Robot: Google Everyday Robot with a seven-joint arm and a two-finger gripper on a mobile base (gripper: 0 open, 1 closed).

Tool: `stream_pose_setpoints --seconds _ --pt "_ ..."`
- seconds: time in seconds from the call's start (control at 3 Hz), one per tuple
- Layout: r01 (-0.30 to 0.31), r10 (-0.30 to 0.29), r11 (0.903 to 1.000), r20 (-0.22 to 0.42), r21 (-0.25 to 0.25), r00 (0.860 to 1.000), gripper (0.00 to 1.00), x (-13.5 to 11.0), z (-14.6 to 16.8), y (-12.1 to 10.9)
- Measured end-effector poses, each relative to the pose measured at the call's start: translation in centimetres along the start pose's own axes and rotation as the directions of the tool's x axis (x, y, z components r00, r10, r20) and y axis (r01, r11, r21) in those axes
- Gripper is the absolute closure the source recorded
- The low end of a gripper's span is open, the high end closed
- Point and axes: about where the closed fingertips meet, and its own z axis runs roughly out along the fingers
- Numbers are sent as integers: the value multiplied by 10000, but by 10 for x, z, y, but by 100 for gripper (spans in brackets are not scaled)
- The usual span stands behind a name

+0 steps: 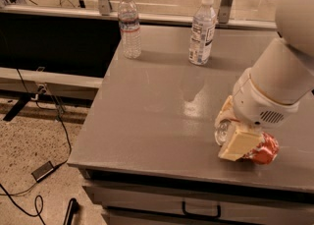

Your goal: Place coke can upright

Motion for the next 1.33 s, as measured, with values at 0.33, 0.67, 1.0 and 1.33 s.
stream_pose_setpoints --seconds 0.33,0.67,1.0,1.33 --pt "88 -112 9991 586 415 9982 100 -6 -33 -6" --pt "-542 390 9954 1839 785 9822 100 9 -66 -19" --pt "-1860 1445 9797 3808 743 9133 100 45 -87 -29" --pt "-2650 1948 9631 5548 481 8088 100 69 -95 -31"
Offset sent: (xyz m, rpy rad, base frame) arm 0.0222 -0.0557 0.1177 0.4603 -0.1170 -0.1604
